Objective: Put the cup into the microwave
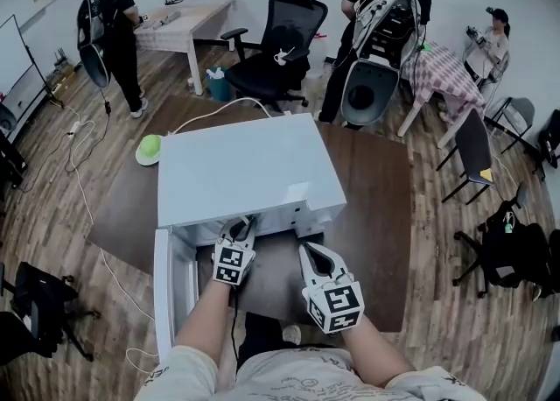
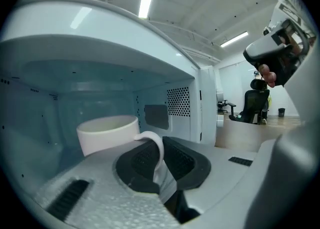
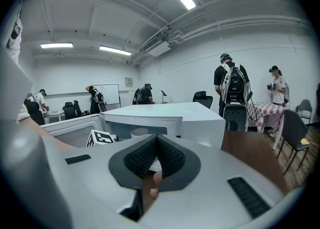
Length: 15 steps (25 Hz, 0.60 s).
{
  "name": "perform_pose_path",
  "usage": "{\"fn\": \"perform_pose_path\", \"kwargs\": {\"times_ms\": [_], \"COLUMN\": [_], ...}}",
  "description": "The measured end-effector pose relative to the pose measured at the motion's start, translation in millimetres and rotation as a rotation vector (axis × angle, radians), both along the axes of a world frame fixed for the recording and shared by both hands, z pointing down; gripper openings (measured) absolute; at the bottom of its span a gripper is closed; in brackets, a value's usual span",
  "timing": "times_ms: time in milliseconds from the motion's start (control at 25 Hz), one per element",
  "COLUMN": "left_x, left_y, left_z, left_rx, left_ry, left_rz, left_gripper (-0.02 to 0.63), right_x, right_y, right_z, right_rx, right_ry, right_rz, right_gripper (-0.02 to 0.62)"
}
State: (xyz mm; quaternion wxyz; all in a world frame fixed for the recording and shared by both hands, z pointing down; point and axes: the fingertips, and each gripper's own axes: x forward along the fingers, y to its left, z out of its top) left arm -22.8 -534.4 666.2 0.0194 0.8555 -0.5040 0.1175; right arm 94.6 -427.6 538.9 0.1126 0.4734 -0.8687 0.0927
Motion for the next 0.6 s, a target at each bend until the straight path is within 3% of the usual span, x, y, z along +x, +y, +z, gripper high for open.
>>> {"fn": "perform_pose_path", "kwargs": {"times_ms": [360,600], "left_x": [-1,-6], "left_y": [-9,-10], "left_z": [11,16], "left_rx": [-0.038,-0.085], "left_ry": [0.031,0.007], "left_rz": [0.002,-0.022], "left_gripper": [0.032,0.032], "right_x": [8,12], "right_y": [-5,-10], "right_z": [9,4], "right_rx": [-0.016,0.004], "right_ry": [0.014,0.016], "right_rz": [0.012,0.038], "right_gripper": [0.012,0.012]}}
